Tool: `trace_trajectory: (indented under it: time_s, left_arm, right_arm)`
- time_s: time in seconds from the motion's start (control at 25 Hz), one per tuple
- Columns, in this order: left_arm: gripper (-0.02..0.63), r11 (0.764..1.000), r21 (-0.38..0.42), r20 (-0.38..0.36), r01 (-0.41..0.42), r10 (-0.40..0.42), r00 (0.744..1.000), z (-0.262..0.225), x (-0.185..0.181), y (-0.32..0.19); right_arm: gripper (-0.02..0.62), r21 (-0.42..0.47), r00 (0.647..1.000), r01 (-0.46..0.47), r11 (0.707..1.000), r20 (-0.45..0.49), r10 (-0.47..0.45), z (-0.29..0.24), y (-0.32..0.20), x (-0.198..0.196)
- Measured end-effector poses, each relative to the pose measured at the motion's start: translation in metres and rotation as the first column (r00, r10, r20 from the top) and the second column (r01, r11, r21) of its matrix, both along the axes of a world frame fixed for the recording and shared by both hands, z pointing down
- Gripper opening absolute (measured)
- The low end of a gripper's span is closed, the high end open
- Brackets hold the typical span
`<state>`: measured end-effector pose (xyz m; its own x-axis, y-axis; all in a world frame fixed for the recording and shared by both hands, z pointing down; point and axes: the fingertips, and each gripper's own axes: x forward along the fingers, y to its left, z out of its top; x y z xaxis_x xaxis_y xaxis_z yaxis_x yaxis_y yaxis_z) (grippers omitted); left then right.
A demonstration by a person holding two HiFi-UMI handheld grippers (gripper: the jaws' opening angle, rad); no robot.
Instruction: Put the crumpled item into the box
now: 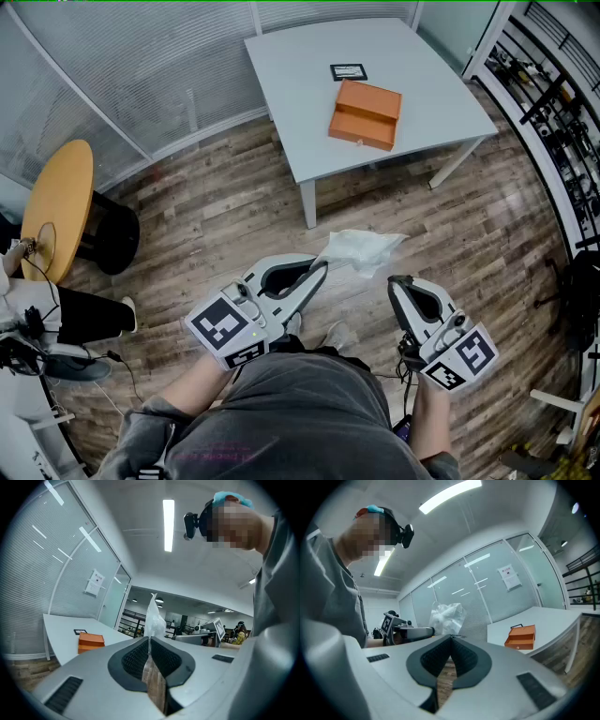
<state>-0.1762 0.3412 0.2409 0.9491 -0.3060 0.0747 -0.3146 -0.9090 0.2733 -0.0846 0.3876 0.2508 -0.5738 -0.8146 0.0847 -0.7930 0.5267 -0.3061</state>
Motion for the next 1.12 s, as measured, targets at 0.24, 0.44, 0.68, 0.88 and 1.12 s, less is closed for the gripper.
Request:
trace_trajectory:
  time_s: [0.24, 0.44, 0.68, 0.88, 1.12]
  left_arm:
    - [0.031, 1.000, -0.006, 0.000, 0.003, -0.003, 1.000, 0.000, 0.001, -0.004]
    - [0.031, 1.000, -0.006, 0.003, 0.006, -0.006, 1.000, 0.003, 0.012, -0.003]
    - [0.031, 1.000, -0.004, 0.012, 0.017, -0.017, 1.000, 0.005, 0.025, 0.007]
    - [0.031, 0.999, 0.008, 0.019, 0.034, -0.034, 0.999, 0.005, 0.042, 0.019]
    - [0.031, 0.999, 0.014, 0.031, 0.045, -0.046, 0.998, 0.009, 0.063, 0.033]
  right_arm:
    - [0.000, -0.007, 1.000, -0.011, 1.000, 0.003, 0.011, 0.002, -0.003, 0.003]
    - [0.002, -0.012, 0.999, -0.042, 0.999, 0.018, 0.042, 0.003, -0.002, 0.019]
    - [0.002, -0.014, 0.998, -0.035, 0.999, 0.042, 0.035, 0.004, 0.007, 0.035]
    - [0.002, -0.009, 0.998, -0.015, 1.000, 0.058, 0.015, 0.006, 0.019, 0.053]
    - [0.002, -0.018, 0.996, -0.003, 1.000, 0.085, 0.004, 0.013, 0.030, 0.075]
